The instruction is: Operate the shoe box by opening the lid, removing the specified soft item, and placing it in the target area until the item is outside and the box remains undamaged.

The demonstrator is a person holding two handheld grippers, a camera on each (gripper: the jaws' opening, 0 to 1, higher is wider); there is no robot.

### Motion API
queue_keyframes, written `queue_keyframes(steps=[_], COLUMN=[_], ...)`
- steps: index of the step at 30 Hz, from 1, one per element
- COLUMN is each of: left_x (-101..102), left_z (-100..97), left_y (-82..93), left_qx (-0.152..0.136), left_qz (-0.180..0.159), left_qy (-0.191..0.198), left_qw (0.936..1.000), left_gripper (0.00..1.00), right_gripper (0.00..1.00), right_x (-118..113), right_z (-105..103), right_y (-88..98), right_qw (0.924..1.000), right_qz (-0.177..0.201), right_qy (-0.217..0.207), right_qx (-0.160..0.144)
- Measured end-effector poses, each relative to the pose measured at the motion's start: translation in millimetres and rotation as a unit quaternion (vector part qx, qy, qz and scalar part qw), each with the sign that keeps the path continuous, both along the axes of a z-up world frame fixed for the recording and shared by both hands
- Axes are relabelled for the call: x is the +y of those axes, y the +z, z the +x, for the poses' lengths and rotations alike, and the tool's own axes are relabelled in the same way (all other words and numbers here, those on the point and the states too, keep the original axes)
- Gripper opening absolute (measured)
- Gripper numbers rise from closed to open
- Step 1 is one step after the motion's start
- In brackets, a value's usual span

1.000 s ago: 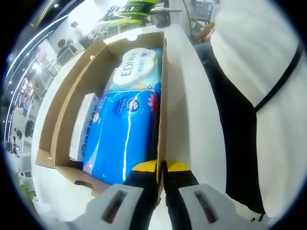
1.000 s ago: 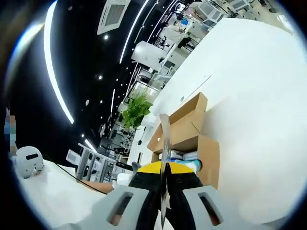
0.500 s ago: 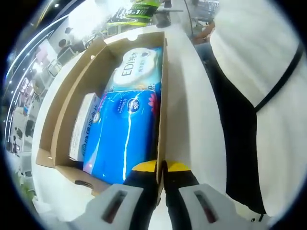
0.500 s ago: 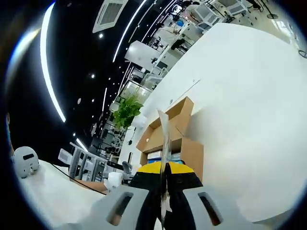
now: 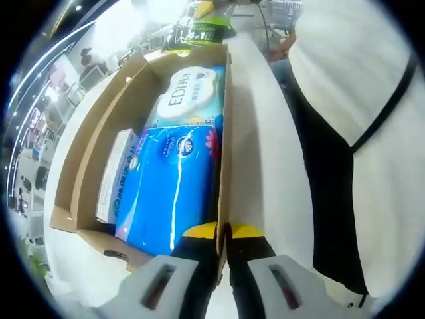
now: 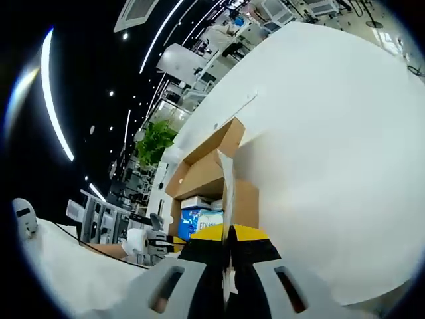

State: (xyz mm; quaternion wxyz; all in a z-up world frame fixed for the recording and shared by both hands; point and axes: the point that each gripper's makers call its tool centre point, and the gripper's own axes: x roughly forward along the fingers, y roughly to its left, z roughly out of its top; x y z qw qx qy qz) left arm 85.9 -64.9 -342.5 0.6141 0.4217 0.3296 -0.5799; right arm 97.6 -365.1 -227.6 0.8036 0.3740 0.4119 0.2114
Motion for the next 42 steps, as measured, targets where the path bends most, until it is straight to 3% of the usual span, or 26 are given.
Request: queue_keyframes(steps=[5, 16, 33, 39, 42], left_x=[0.5, 0.3, 0.3, 0.4, 0.6], left_z=[0.1, -0.8, -1.4, -1.4, -1.4], left_y=[0.0, 0.2, -0.4, -0.4, -0.3], left_qx=[0.002, -0.008, -0.004, -0.003, -0.005], left_qz=[0.000, -0.004, 0.000, 0.002, 0.002], left_qy=[0.005, 0.009, 0.005, 0.006, 0.007], left_qw=[1.0000, 0.9999, 1.0000, 1.0000, 1.0000], left_gripper=[0.04, 0.05, 0.05, 0.05, 0.05], right_gripper=[0.00, 0.00, 0.00, 0.00, 0.00], right_x=[-8.8, -3.8, -3.6, 1.2, 0.7], right_z=[1.6, 1.5, 6.3, 11.1, 7.5], right_y=[-16.0, -34.8, -51.6, -51.2, -61.4], right_qw=[0.9986, 0.9944, 0.9913, 0.9932, 0.9885], right_qz=[-0.043, -0.080, -0.091, -0.074, -0.104], right_qy=[0.007, 0.040, 0.052, 0.049, 0.064], right_qx=[0.031, 0.056, 0.079, 0.075, 0.089])
